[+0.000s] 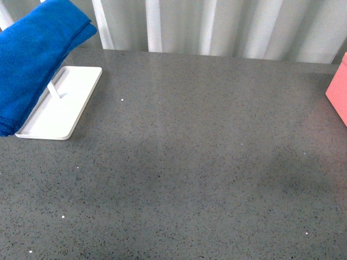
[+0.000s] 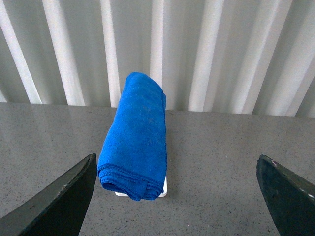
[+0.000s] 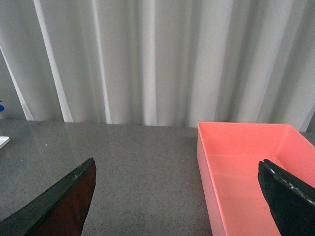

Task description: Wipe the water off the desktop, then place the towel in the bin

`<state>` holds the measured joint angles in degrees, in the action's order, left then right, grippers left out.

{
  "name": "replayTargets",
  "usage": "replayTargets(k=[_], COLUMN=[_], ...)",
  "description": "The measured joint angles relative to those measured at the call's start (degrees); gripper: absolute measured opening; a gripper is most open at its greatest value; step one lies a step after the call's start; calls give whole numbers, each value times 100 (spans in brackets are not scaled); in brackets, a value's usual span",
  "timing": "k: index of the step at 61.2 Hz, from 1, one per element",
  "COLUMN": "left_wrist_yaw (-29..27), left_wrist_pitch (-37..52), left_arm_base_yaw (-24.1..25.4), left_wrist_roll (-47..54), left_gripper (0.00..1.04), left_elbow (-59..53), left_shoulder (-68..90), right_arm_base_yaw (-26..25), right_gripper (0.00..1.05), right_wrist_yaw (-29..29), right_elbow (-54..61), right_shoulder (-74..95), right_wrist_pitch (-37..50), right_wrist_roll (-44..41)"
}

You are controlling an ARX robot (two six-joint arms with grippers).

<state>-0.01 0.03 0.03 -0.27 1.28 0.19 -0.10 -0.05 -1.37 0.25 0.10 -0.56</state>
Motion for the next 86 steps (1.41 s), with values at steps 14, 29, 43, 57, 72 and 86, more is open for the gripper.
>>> replayTargets(k=[14, 29, 43, 57, 72, 86], left_wrist_yaw=[0, 0, 0, 0, 0, 0], left_wrist_pitch=[0, 0, 0, 0, 0, 0], left_arm_base_yaw=[0, 0, 0, 0, 0, 0], left_wrist_roll=[0, 0, 0, 0, 0, 0], left_gripper=[98, 98, 98, 98, 98, 98], left_elbow=[0, 0, 0, 0, 0, 0], left_shoulder=[0, 0, 0, 0, 0, 0], right_arm_base_yaw=[0, 0, 0, 0, 0, 0], right_gripper=[98, 98, 98, 98, 98, 98], right_wrist_yaw=[0, 0, 0, 0, 0, 0], right_elbow=[0, 0, 0, 0, 0, 0], right_shoulder=[0, 0, 0, 0, 0, 0], right_wrist_pitch=[0, 0, 0, 0, 0, 0], right_wrist_roll=[0, 0, 0, 0, 0, 0])
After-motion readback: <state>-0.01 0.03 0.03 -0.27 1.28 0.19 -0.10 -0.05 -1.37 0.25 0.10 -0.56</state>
